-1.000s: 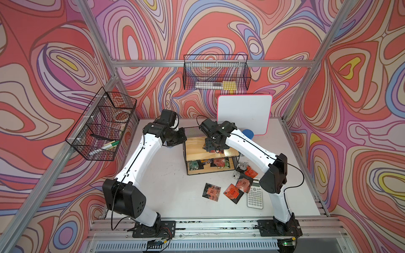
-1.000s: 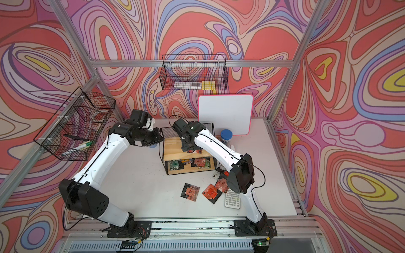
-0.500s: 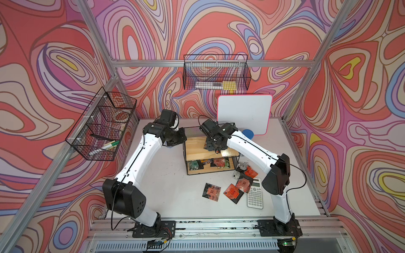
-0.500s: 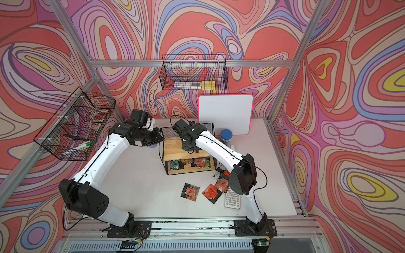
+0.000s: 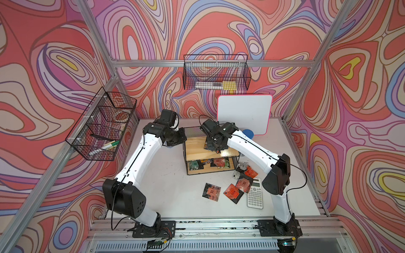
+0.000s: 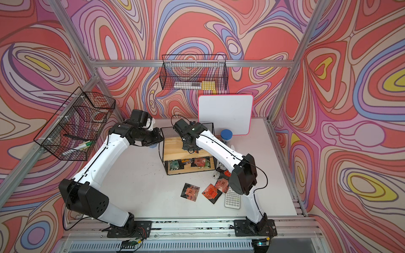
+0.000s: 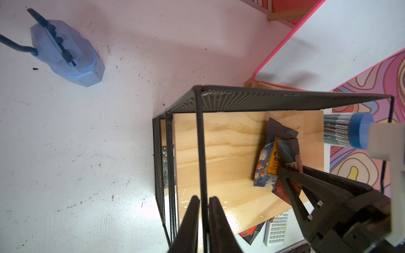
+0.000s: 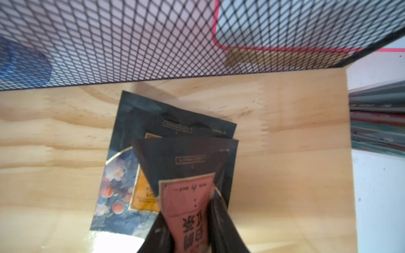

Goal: Remove the tea bags from the shelf
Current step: Pick up the tea bag from the shelf, then place the tea bag at the center of the board.

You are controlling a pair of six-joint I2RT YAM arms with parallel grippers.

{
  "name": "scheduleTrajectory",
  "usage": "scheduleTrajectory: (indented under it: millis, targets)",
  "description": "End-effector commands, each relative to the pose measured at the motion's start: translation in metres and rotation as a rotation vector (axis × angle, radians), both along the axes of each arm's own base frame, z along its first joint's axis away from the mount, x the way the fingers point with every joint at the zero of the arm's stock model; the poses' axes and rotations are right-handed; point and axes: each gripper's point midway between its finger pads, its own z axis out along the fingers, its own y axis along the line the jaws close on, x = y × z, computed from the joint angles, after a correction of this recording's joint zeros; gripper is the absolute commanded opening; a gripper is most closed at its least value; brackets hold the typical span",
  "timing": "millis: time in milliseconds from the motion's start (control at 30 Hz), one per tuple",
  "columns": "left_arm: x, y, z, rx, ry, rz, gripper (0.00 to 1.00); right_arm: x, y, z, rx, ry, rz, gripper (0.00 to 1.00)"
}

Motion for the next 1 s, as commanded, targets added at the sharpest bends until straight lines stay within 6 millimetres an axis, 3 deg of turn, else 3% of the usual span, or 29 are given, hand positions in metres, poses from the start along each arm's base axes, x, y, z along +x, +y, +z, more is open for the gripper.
scheduleTrajectory:
  millis: [0,233,633,733,833,967]
  targets:
    - [0.000,0.006,-0.004,0.026,0.013,0.006,0.15,-0.001,-0.005,0.012,0.009,-0.011,-0.018,0.24]
    - [-0.001,0.005,-0.003,0.025,0.010,0.006,0.15,0.001,-0.009,0.034,0.031,-0.063,-0.036,0.15]
    - [-0.002,0.006,-0.002,0.024,0.010,0.007,0.15,0.002,-0.021,0.100,0.124,-0.235,-0.053,0.10]
    - [-0.002,0.005,-0.002,0.022,0.009,0.007,0.15,-0.001,-0.036,0.126,0.153,-0.329,-0.089,0.09]
    - [-0.001,0.005,-0.001,0.021,0.004,0.008,0.15,-0.008,-0.063,0.149,0.147,-0.423,-0.154,0.08]
    - [-0.001,0.005,-0.001,0.020,0.007,0.008,0.15,-0.019,-0.109,0.150,0.100,-0.445,-0.292,0.06]
